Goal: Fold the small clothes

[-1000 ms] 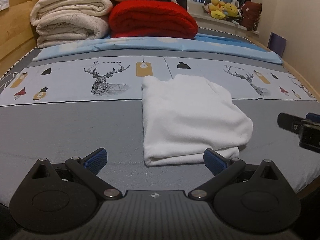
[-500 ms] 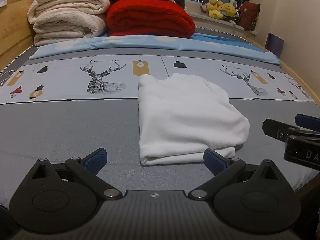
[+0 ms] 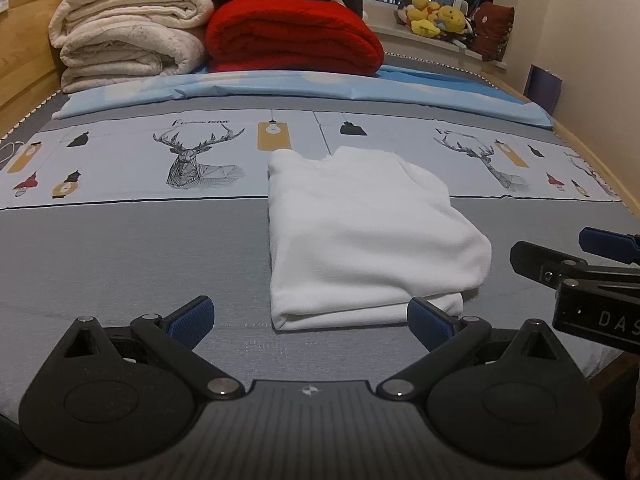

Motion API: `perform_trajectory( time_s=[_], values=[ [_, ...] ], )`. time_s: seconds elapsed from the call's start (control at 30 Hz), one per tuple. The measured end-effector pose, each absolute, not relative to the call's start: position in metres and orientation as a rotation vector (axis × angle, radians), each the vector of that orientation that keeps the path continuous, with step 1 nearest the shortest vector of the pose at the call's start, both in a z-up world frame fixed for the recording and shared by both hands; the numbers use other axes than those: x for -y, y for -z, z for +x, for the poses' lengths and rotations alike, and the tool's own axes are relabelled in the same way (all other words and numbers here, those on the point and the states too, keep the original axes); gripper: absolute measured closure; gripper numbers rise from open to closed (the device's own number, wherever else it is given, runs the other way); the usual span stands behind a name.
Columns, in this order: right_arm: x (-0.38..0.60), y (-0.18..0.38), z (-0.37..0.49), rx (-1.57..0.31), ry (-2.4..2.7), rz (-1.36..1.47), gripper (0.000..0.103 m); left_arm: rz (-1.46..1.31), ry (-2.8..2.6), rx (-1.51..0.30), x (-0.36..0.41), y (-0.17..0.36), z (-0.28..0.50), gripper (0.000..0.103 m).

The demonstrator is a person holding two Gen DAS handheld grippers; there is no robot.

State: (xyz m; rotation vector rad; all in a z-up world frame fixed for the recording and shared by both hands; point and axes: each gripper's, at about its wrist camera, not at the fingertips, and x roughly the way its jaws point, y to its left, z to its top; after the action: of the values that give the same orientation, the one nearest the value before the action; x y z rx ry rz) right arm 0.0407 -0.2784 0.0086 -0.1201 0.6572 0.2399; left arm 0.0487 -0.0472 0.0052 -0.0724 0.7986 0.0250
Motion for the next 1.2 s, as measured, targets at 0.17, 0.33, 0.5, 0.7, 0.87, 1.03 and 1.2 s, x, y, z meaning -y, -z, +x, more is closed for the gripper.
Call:
perform_trajectory(
  time_s=[0.17, 0.33, 0.5, 0.7, 0.87, 1.03, 1.2],
  values=[
    [0.2762, -0.0088, 0.0401, -0.656, -0.245, -0.129, 0.018, -0.072, -0.019, -0.797, 0.0467, -0.0056, 0.048, 0.0],
    [0.2751, -0.0093, 0.0394, -0.655, -0.246, -0.131, 0.018, -0.072, -0.017, -0.798, 0.0465, -0.0056, 0.0481, 0.0],
    [0.2745, -0.0092, 0.0393, -0.657, -0.246, -0.131, 0.018, -0.075, -0.018, -0.798, 0.047, -0.0059, 0.0474, 0.0],
    [0.275, -0.0095, 0.0395, -0.657, -0.248, -0.132, 0.018, -0.072, -0.016, -0.799, 0.0473, -0.0058, 0.048, 0.0],
    [0.2747, -0.0095, 0.0396, -0.658, -0.249, -0.13, 0.018, -0.073, -0.015, -0.801, 0.0461, -0.0056, 0.0481, 0.0],
    [0.2745, -0.0092, 0.04, -0.658, -0.25, -0.132, 0.018, -0.073, -0.015, -0.803, 0.045, -0.0058, 0.0494, 0.0],
    [0.2748, -0.0093, 0.04, -0.658, -0.251, -0.133, 0.018, -0.071, -0.013, -0.804, 0.0445, -0.0052, 0.0497, 0.0]
  ],
)
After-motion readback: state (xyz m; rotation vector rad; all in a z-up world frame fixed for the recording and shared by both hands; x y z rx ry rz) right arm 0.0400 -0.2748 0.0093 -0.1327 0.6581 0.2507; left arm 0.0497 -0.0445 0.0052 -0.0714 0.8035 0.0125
